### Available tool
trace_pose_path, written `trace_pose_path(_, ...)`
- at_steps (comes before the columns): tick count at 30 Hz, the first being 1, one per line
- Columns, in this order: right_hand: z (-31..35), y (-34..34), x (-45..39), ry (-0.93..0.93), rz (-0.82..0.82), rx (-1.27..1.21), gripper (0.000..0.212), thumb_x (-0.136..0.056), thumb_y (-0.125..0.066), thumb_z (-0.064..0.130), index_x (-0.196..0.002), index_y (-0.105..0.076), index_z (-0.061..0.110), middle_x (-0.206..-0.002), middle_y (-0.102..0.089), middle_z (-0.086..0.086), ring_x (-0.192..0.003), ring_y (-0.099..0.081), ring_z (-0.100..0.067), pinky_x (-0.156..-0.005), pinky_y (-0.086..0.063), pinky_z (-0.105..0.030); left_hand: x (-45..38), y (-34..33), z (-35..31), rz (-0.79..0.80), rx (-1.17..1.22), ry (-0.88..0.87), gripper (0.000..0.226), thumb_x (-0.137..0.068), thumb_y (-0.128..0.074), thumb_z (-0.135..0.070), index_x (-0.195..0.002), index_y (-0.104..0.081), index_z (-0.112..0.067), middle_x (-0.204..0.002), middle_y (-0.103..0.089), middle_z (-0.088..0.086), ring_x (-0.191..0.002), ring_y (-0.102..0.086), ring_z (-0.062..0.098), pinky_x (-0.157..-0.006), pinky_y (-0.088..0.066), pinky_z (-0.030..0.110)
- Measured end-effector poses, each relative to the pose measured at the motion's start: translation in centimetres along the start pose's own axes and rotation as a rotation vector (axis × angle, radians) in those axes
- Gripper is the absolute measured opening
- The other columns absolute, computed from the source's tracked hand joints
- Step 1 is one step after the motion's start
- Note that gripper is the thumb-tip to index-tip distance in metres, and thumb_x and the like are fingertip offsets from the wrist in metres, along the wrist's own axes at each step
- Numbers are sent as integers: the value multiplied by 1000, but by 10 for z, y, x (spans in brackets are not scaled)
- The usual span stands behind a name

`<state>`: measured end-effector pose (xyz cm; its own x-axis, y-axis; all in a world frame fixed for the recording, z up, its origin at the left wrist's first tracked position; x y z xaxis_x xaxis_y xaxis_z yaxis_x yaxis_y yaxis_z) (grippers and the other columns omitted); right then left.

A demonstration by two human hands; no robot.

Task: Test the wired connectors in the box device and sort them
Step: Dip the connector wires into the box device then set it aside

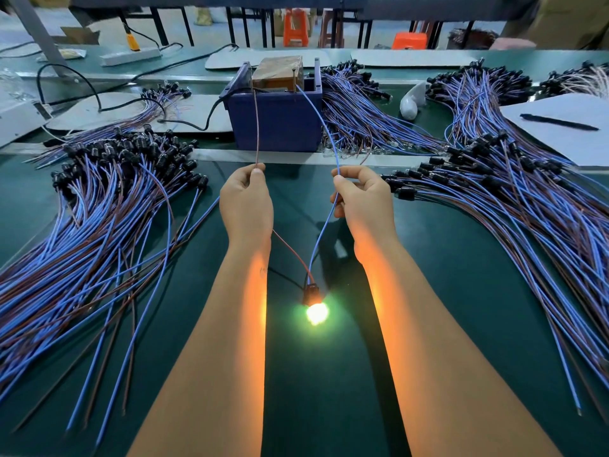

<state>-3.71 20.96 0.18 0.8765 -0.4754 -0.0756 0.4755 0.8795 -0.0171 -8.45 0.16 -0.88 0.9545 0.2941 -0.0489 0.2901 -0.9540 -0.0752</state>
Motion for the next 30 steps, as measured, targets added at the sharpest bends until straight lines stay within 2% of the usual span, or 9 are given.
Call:
trace_pose_path(14, 0, 0, 0, -6, -4, -7, 14, -93, -55, 8, -92, -65, 17, -69, -57, 2, -61, -55, -5, -50, -46, -18, 0, -1, 0, 14, -17, 1, 22, -98, -45, -18, -94, -66, -24, -51, -36, -11, -47, -30, 9, -47, -29, 23)
trace_pose_path(17, 3, 0, 1, 17, -3, -33, 15, -94, -56, 9, -90, -65, 19, -66, -56, 4, -59, -55, -2, -51, -46, -19, 2, -6, 0, 53, 3, 26, 21, -98, -47, -18, -96, -68, -22, -49, -41, -13, -44, -37, 7, -47, -35, 20)
trace_pose_path(19, 6, -3, 3, 47, 13, -38, 17, -94, -57, 10, -86, -65, 23, -63, -55, 6, -59, -55, -3, -52, -46, -20, 5, -13, -2, 104, -19, 18, 20, -96, -53, -19, -99, -73, -21, -55, -52, -16, -51, -48, 3, -55, -42, 16)
trace_pose_path(22, 11, -9, 5, 82, 63, -22, 17, -93, -59, 12, -85, -65, 26, -62, -54, 4, -58, -52, -4, -51, -42, -19, 11, -28, -6, 222, -9, -3, 16, -94, -61, -19, -99, -76, -21, -77, -69, -15, -76, -63, 7, -79, -54, 29)
trace_pose_path(23, 13, -11, 6, 97, 84, -1, 16, -93, -60, 12, -86, -66, 26, -63, -54, 2, -57, -51, -5, -51, -41, -20, 13, -33, -6, 267, 14, -2, 16, -95, -61, -18, -99, -76, -21, -79, -71, -13, -77, -64, 8, -79, -55, 30)
trace_pose_path(24, 14, -14, 7, 113, 105, 26, 15, -93, -61, 13, -86, -67, 25, -63, -54, 0, -58, -50, -7, -53, -40, -21, 15, -38, -7, 312, 38, 1, 16, -96, -59, -17, -99, -75, -19, -71, -68, -13, -68, -62, 6, -70, -55, 24)
trace_pose_path(26, 18, -20, 10, 150, 147, 77, 14, -91, -63, 11, -86, -68, 23, -63, -55, -5, -58, -49, -11, -55, -38, -23, 20, -47, -8, 380, 60, 13, 18, -97, -56, -16, -98, -74, -17, -53, -52, -14, -48, -45, 2, -47, -39, 13)
trace_pose_path(28, 20, -26, 13, 180, 190, 116, 13, -90, -65, 9, -86, -69, 22, -64, -56, -9, -58, -47, -14, -56, -37, -27, 23, -53, -7, 426, 73, 30, 17, -98, -55, -18, -97, -73, -15, -54, -42, -9, -44, -35, 4, -42, -30, 13)
trace_pose_path(30, 21, -31, 15, 197, 224, 136, 10, -89, -67, 10, -87, -70, 19, -65, -54, -13, -58, -42, -18, -56, -35, -29, 26, -57, -7, 453, 80, 38, 15, -97, -56, -18, -96, -70, -14, -53, -42, -8, -43, -35, 4, -41, -29, 13)
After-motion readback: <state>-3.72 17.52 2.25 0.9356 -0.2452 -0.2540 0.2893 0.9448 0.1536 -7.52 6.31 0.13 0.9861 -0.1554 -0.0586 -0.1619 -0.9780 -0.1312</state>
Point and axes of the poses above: each hand's wrist, its own x-axis away from the middle knuckle, its own y-axis out of the back of the hand, z = x × y, the point moved 10 cm from there along -x, towards the middle knuckle
